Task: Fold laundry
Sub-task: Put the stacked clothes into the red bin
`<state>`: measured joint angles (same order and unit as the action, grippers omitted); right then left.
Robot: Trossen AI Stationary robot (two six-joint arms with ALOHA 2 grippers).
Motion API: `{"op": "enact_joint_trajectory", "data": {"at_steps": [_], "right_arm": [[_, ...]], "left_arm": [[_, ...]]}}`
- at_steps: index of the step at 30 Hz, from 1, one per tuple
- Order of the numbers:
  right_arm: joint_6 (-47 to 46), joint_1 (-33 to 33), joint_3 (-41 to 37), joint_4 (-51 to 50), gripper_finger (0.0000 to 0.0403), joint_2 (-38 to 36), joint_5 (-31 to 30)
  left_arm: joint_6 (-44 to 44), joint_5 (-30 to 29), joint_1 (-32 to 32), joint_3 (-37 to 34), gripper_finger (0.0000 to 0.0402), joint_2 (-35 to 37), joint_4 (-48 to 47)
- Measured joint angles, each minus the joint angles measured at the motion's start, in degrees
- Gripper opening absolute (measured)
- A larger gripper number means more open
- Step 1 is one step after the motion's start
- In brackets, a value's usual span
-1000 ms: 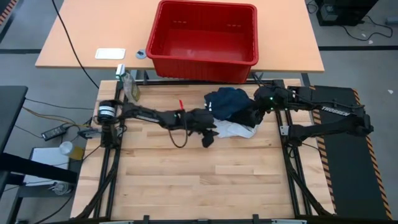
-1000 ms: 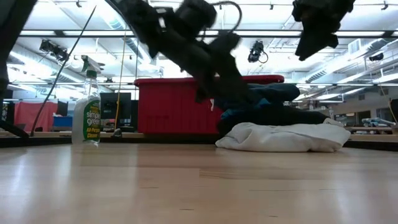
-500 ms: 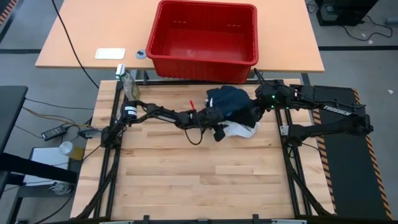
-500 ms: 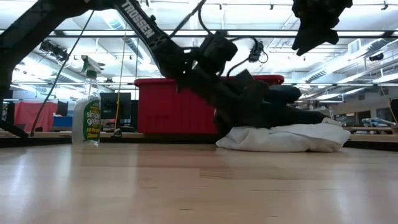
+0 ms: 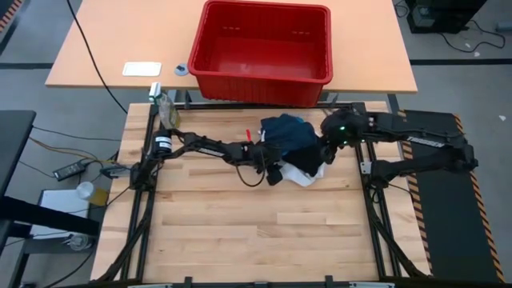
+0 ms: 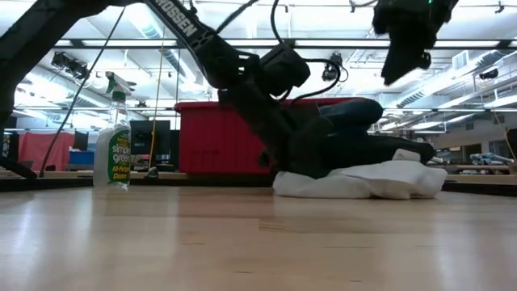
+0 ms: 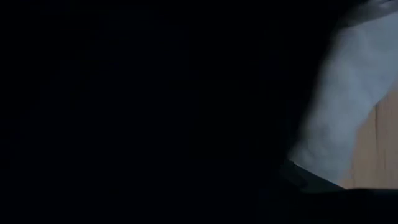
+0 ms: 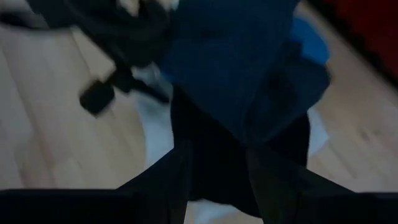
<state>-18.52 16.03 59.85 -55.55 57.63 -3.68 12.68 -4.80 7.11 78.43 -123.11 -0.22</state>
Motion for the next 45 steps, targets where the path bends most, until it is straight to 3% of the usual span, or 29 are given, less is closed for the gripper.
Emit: {"op": "enact_joint_trajectory", "data": {"at_steps": [7, 15, 18, 22, 26, 30, 35, 39, 45], "right_arm": [[3.3, 0.6, -4.7, 1.1, 0.0160, 0.6, -0.2], [5.2, 2.6, -12.0, 0.0, 0.0160, -3.8, 0.2], [4.2, 3.4, -15.2, 2.3, 0.0160, -3.9, -1.2], [-0.4, 5.4, -17.3, 6.3, 0.0160, -4.7, -7.4], [-0.5, 6.8, -18.0, 8.4, 0.0160, -4.7, -3.8], [-0.5, 7.4, -18.0, 2.7, 0.0160, -4.4, -2.3], [0.4, 6.7, -18.0, -2.3, 0.0160, -4.9, -2.5], [2.7, 6.7, -18.7, -4.7, 0.0160, -5.0, 0.4], [-0.6, 6.7, -20.3, -6.5, 0.0160, -1.7, 6.9]], "left_arm": [[-2.2, 0.9, -0.6, -0.4, 0.0155, 4.4, -7.1], [-6.0, 12.8, -3.2, -0.4, 0.0155, 8.7, -12.0], [-5.3, 14.6, -4.9, -0.4, 0.0155, 10.1, -15.4], [-4.6, 13.7, -6.8, -6.7, 0.0155, 15.4, -16.0], [-2.0, 10.6, -6.3, -15.5, 0.0155, 23.0, -8.6], [0.9, 9.5, -4.8, -25.3, 0.0155, 30.7, -8.3], [2.3, 8.7, -2.4, -36.1, 0.0155, 33.9, 1.2], [4.5, 5.4, -0.6, -37.0, 0.0155, 31.9, 5.7], [-0.3, 4.8, 1.3, -32.5, 0.0155, 26.1, 5.5]]}}
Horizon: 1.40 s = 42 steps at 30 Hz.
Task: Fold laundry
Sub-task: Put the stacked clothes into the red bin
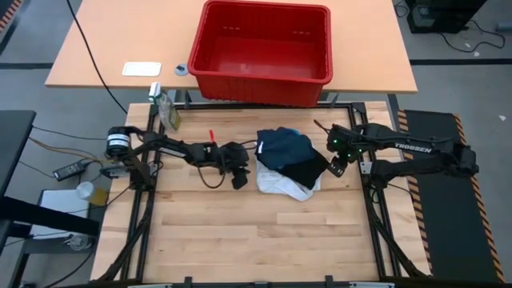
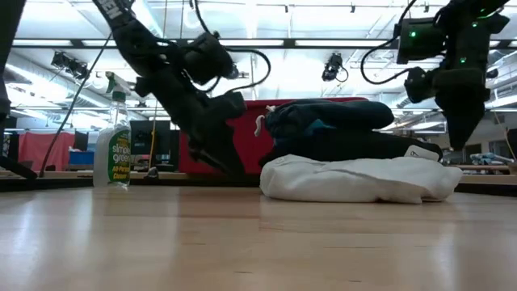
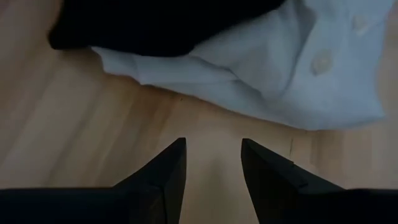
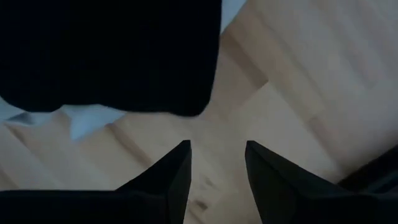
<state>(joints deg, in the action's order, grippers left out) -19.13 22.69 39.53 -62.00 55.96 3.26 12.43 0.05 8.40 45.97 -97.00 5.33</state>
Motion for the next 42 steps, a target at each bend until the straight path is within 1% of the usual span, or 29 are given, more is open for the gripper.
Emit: {"op": "enact_joint_trajectory", "data": {"at_steps": [3, 6, 9, 11, 15, 18, 21, 24, 27, 32, 36, 38, 40, 42], "right_arm": [[-3.0, -1.1, 0.0, -0.5, 0.0160, 1.9, 2.1], [-6.0, -4.1, -1.4, 1.3, 0.0160, 3.0, 2.2], [-9.0, -8.0, -3.7, 6.7, 0.0160, 3.5, -1.5], [-8.7, -10.3, -5.2, 10.0, 0.0160, 4.2, -2.4], [-8.3, -13.6, -6.8, 10.6, 0.0158, 7.7, -4.5], [-7.7, -15.5, -7.3, 12.5, 0.0151, 10.5, -5.3], [-6.8, -17.0, -7.9, 18.4, 0.0144, 12.9, -7.0], [-5.9, -17.4, -8.0, 25.4, 0.0140, 15.7, -7.0], [-4.4, -17.6, -8.0, 31.3, 0.0139, 18.8, -6.8], [0.2, -17.1, -6.1, 38.8, 0.0139, 25.5, -6.8], [4.9, -15.2, -2.4, 45.4, 0.0139, 31.7, -8.7], [7.7, -13.7, 0.0, 47.2, 0.0139, 34.3, -10.4], [10.8, -11.5, 2.4, 49.0, 0.0139, 36.8, -11.1], [13.7, -9.4, 4.5, 51.3, 0.0139, 39.6, -10.6]], "left_arm": [[0.0, 0.2, 0.8, 1.4, 0.0155, -1.5, -1.8], [-0.2, 0.1, 1.6, 1.4, 0.0155, -1.1, -2.7], [-2.8, 0.5, 2.2, 1.3, 0.0155, -0.7, -5.6], [-5.0, 2.2, 2.7, 1.2, 0.0155, -0.7, -7.7], [-6.3, 5.7, 3.1, 1.2, 0.0155, -0.6, -9.4], [-8.1, 5.8, 3.1, 1.1, 0.0155, 1.0, -9.9], [-10.3, 4.7, 3.4, 1.2, 0.0155, 3.2, -10.1], [-10.6, 4.5, 5.1, -1.9, 0.0155, 5.3, -8.8], [-8.2, 5.2, 6.9, -7.0, 0.0155, 8.7, -7.5], [-6.6, 4.9, 8.0, -13.0, 0.0155, 18.2, -6.9], [-4.6, 1.4, 8.3, -15.4, 0.0155, 24.1, -6.9], [-3.3, 0.9, 8.6, -16.2, 0.0155, 25.8, -6.9], [-1.8, 0.9, 8.6, -16.6, 0.0155, 26.0, -7.8], [-1.3, 0.9, 8.5, -16.5, 0.0155, 25.8, -8.5]]}}
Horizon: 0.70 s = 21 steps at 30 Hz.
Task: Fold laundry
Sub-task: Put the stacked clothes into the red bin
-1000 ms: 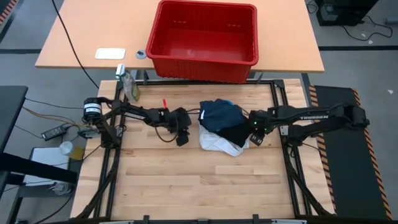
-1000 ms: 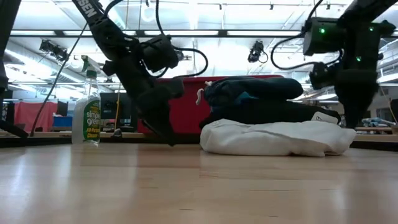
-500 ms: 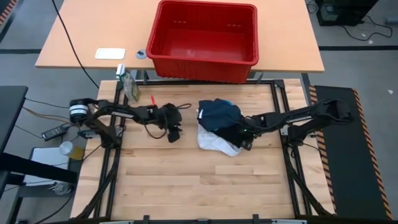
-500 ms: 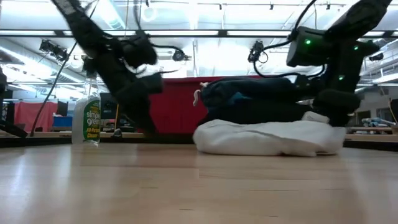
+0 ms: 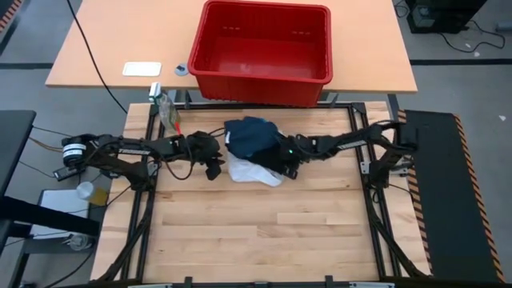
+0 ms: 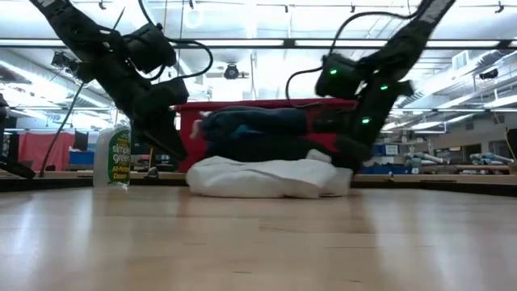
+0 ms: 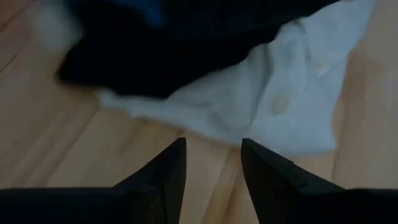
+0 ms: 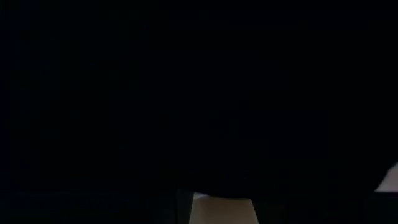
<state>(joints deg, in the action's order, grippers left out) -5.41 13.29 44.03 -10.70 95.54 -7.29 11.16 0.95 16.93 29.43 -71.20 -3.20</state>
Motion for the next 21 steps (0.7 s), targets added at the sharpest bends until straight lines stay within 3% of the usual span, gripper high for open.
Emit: {"op": "enact_joint_trajectory", "data": {"at_steps": [3, 6, 13, 21], "right_arm": [[2.5, 3.0, 3.8, -0.4, 0.0139, 3.2, 2.6], [3.0, 5.0, 7.0, -7.8, 0.0139, 3.6, 3.8], [5.6, 6.5, 5.6, -15.4, 0.0139, -5.6, 3.7], [6.1, 8.7, -5.7, -3.1, 0.0139, -11.3, 5.6]], "left_arm": [[0.2, -0.1, -0.2, 0.0, 0.0155, 0.0, -0.9], [2.3, -0.1, 0.1, 0.0, 0.0155, 0.0, -3.3], [3.7, -2.6, -0.1, -0.1, 0.0155, -0.9, -6.5], [-0.3, -6.0, 0.7, -3.7, 0.0155, -4.9, 2.3]]}}
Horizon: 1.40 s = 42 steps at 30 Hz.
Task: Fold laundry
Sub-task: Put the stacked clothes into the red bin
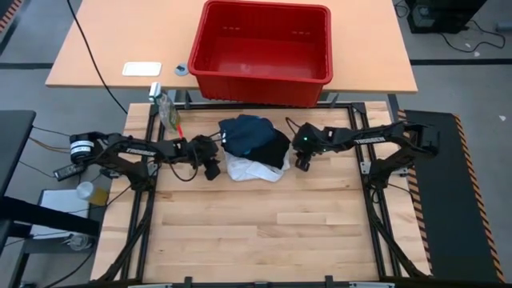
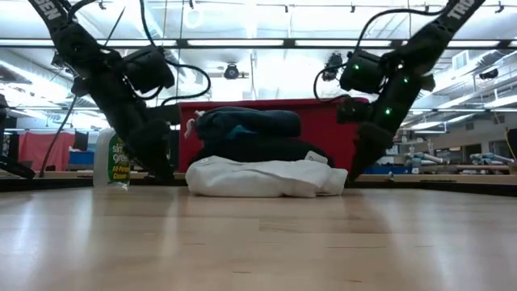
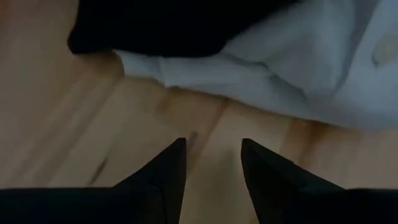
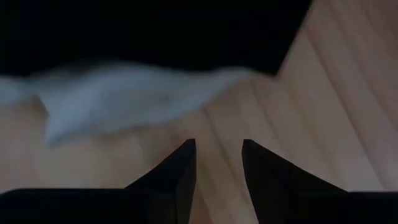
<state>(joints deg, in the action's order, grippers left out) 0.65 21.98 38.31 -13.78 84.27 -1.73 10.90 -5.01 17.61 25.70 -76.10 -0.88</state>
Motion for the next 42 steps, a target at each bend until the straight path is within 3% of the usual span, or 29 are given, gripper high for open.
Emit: {"op": "enact_joint_trajectory", "data": {"at_steps": [4, 9, 12, 30, 42], "right_arm": [[1.0, 1.3, -1.6, 7.5, 0.0140, 1.6, 3.6], [0.4, 2.4, -1.7, 12.7, 0.0141, 6.4, -3.4], [1.1, 2.4, -1.7, 13.3, 0.0140, 7.9, -3.8], [4.9, 0.6, -1.6, 31.2, 0.0138, 15.8, 4.0], [9.0, 0.2, 2.7, 42.0, 0.0138, 22.9, 3.4]], "left_arm": [[-4.3, -2.9, 0.1, 0.0, 0.0155, -1.0, 4.3], [-5.9, -3.5, 2.3, 0.1, 0.0155, -5.0, 5.1], [-6.0, -2.4, 2.5, 0.2, 0.0155, -7.0, 6.4], [-4.9, -1.3, 1.4, 1.4, 0.0155, -14.3, 18.4], [-3.4, -1.2, 1.6, 2.8, 0.0155, -16.8, 32.0]]}}
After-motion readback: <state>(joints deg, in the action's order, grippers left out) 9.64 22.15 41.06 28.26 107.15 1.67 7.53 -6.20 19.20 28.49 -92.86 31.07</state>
